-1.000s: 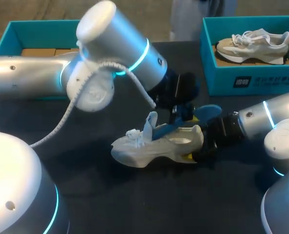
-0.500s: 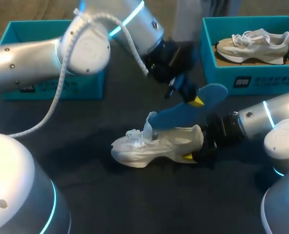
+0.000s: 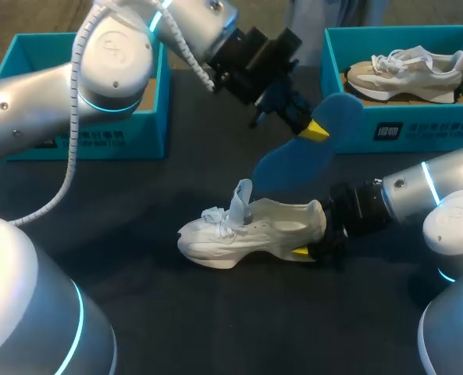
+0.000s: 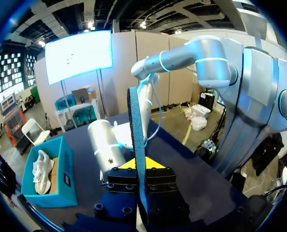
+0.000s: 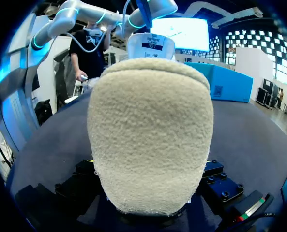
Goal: Take the shoe out of the shoebox, open the shoe tongue, remove and reinsert the insole, then place the shoe into the shoebox
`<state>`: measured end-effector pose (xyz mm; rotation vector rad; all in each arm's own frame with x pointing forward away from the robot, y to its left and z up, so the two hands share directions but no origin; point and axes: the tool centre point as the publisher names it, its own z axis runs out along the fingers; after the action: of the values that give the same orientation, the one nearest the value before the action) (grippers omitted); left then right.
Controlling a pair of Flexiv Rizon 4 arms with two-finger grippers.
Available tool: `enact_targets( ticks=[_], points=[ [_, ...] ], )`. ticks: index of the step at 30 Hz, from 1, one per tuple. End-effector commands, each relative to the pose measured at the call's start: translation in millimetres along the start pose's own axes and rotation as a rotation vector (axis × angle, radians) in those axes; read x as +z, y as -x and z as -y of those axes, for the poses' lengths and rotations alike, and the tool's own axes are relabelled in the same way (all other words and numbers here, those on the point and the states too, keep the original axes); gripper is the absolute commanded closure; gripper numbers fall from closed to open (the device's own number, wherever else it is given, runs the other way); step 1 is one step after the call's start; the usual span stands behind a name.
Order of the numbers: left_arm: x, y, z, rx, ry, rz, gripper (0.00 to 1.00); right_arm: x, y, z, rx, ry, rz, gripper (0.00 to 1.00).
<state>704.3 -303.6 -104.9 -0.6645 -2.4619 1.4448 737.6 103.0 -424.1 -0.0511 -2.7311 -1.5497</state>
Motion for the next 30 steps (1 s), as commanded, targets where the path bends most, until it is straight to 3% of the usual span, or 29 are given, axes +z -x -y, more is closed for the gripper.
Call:
enact_targets(
  ticks=[1,5,21,25,30],
  points=[
    [-10.3,-9.9,2.9,0.012,-0.061,0.03,1.0,0.4,-1.0,-0.1,0.0,-0.004,0.001,1.0],
    [-19.5,-14.4,10.4,0.017,-0.121,0.047,1.0,0.4,-1.0,-0.1,0.0,-0.004,0.001,1.0],
    [-25.0,-14.3,8.9,-0.012,-0.135,0.071,1.0,0.4,-1.0,-0.1,0.0,-0.004,0.001,1.0],
    [-35.4,-14.4,25.3,-0.095,-0.268,0.113,1.0,0.4,-1.0,-0.1,0.0,-0.004,0.001,1.0],
    [-46.0,-22.8,43.7,-0.207,-0.276,0.057,1.0,0.4,-1.0,-0.1,0.0,-0.004,0.001,1.0]
  ],
)
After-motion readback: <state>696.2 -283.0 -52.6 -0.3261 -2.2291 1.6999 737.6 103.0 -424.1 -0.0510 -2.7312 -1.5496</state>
